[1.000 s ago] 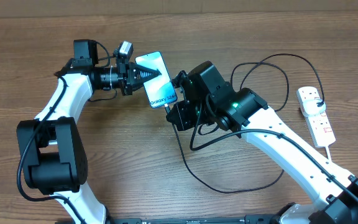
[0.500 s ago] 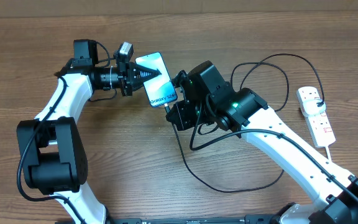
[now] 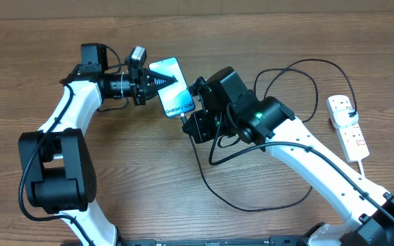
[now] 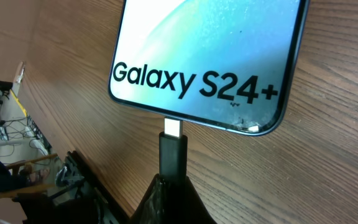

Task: Plug charger to phone and switch on socket
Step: 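Align and push the USB-C plug into the phone's port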

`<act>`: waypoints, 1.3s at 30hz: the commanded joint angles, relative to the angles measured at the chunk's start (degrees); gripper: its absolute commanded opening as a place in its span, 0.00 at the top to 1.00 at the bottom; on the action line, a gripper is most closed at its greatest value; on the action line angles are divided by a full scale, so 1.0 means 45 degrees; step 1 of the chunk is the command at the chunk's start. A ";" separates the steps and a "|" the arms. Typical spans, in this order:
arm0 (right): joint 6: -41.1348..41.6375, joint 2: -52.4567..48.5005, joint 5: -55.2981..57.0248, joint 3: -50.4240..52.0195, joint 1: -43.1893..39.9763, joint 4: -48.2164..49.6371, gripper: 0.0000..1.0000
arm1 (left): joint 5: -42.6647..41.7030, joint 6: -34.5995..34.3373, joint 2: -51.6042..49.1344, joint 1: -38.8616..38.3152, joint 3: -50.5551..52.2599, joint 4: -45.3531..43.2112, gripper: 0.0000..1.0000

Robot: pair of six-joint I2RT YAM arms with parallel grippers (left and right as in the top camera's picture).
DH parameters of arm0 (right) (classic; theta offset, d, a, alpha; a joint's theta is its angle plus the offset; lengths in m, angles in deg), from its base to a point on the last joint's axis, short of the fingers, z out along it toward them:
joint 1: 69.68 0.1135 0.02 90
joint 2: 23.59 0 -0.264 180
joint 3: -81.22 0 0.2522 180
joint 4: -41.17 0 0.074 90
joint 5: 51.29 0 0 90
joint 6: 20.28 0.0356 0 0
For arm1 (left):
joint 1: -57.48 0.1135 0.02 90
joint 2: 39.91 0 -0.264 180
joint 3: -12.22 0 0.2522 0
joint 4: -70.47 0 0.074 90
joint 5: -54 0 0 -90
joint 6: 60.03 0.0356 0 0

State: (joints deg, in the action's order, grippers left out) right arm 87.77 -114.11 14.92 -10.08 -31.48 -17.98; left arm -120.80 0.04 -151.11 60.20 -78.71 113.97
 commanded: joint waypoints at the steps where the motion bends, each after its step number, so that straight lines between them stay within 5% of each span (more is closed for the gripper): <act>1: 0.0044 -0.0034 -0.0010 0.0063 0.0010 0.0078 0.96 | -0.0369 -0.0121 -0.0005 -0.0034 -0.0121 0.0005 0.96; 39: 0.0034 -0.0044 0.0165 0.0063 0.0010 0.0345 0.96 | -0.0418 0.0481 -0.0005 -0.0296 -0.0121 -0.0005 0.96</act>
State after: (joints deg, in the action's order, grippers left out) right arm 87.77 -114.13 15.03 -10.04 -31.48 -17.48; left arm -120.75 -1.10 -151.11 59.72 -78.71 113.97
